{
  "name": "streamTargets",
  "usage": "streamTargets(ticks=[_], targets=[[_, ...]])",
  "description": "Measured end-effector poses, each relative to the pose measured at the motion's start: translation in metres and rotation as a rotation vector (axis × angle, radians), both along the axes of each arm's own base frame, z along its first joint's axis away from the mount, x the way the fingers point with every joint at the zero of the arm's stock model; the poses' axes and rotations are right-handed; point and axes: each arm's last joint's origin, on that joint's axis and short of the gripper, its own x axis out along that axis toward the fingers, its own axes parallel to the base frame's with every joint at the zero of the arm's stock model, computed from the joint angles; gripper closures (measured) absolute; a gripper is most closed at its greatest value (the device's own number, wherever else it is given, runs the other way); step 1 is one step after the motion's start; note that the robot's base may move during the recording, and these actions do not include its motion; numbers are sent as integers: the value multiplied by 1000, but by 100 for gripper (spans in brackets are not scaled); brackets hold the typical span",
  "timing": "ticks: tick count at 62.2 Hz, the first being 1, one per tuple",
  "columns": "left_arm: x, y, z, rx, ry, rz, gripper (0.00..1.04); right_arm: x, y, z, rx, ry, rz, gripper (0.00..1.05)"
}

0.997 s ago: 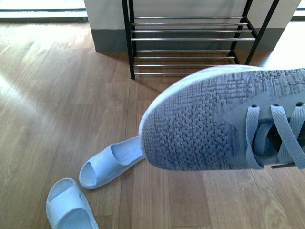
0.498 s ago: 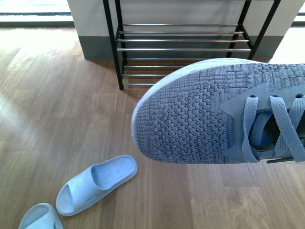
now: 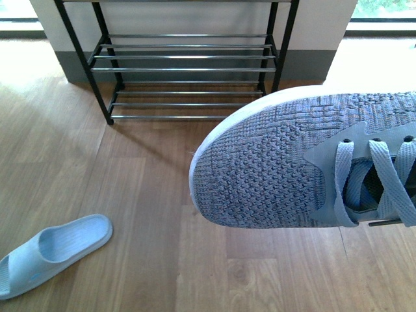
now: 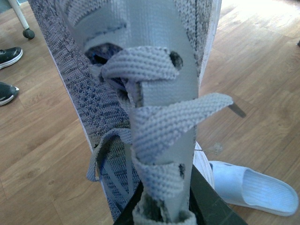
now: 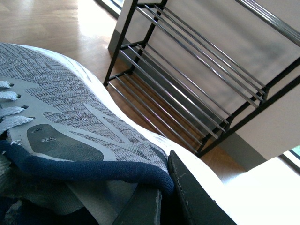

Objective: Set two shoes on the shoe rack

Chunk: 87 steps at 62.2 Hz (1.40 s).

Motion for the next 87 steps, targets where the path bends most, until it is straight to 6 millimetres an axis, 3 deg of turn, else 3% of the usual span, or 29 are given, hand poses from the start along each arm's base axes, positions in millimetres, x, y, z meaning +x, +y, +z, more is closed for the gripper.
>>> streamTargets(ticks=[87], targets=[[0, 0, -1, 0, 4, -1, 102, 0, 0, -1, 0, 3, -2, 103]])
